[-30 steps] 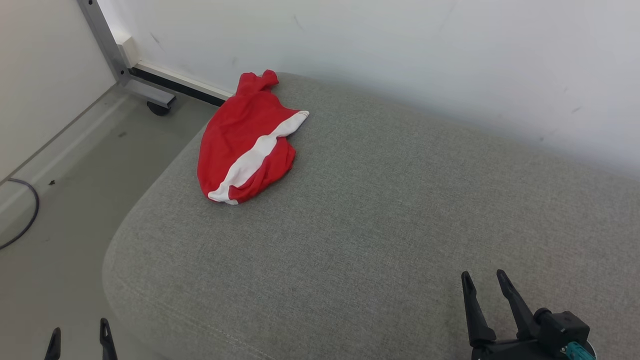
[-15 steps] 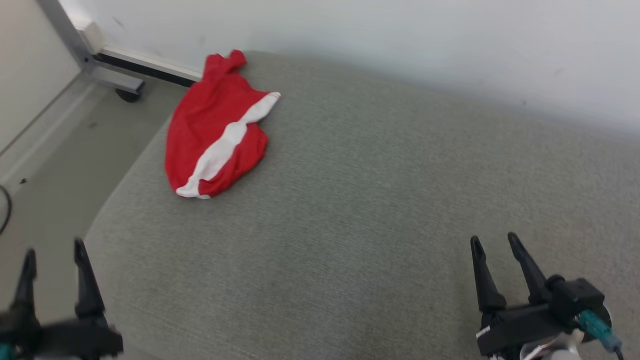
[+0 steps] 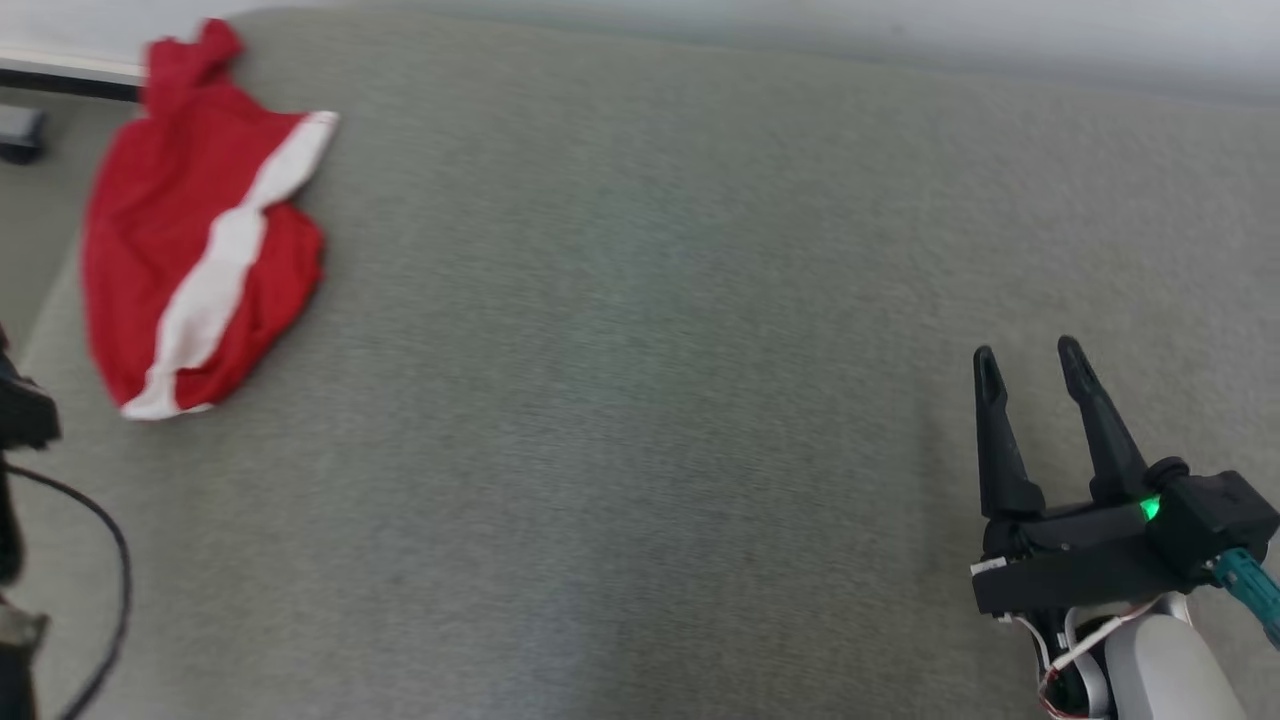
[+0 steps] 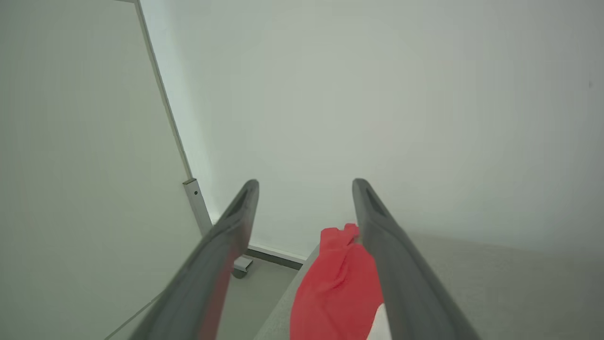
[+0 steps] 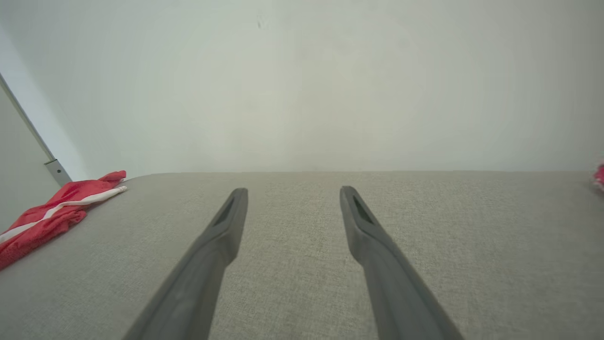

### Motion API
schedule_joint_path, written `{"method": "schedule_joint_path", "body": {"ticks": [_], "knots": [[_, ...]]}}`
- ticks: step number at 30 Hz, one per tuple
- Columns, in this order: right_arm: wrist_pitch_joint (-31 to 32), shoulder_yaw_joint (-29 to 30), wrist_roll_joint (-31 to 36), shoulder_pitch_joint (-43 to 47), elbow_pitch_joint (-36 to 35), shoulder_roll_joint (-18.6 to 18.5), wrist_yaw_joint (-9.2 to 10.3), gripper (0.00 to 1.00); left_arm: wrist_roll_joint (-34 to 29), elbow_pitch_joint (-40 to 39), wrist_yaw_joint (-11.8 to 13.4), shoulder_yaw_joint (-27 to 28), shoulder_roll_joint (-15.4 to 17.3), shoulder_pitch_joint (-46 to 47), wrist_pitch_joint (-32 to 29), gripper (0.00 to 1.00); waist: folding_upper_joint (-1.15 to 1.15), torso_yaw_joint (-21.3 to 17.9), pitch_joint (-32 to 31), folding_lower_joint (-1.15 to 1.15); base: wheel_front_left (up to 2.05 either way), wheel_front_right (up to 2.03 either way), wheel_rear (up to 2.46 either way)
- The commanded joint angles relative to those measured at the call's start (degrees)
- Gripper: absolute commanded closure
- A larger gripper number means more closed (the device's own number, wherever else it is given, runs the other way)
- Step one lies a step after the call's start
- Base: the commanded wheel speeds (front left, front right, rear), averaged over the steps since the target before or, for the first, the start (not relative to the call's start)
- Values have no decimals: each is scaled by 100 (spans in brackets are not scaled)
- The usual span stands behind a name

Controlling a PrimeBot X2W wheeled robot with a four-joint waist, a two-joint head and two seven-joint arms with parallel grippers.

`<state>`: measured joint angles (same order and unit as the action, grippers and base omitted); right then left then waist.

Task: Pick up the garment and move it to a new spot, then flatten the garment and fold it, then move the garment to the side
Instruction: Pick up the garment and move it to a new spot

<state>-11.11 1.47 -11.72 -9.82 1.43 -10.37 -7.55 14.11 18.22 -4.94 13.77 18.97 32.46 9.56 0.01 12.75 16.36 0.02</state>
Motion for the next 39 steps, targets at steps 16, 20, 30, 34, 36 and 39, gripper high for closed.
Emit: {"method": "schedule_joint_path", "body": {"ticks": [16,20,30,34,36,39], "knots": [[45,210,134,-182,-679,168,15,0,372,2029,-110,49,1008,1463,-1290,0,-1,-1591,1286,-2,0,0,0],[73,234,127,-183,-718,148,15,0,461,2397,-152,12,1062,1604,-1494,0,-1,-1617,1303,-2,0,0,0],[210,280,211,-139,-877,178,15,0,747,3437,-196,-138,1024,1753,-2425,0,-1,-1594,1252,-2,0,0,0],[269,266,226,-156,-923,184,15,0,779,3612,-202,-204,985,1742,-2462,24,-1,-1601,1230,-2,0,0,0],[281,272,223,-150,-931,171,15,0,704,3624,-163,-245,1006,1721,-2313,100,-1,-1599,1204,-2,0,0,0],[292,275,224,-114,-905,180,15,0,621,3588,-112,-289,1024,1716,-1948,100,-1,-1579,1143,-2,0,0,0]]}}
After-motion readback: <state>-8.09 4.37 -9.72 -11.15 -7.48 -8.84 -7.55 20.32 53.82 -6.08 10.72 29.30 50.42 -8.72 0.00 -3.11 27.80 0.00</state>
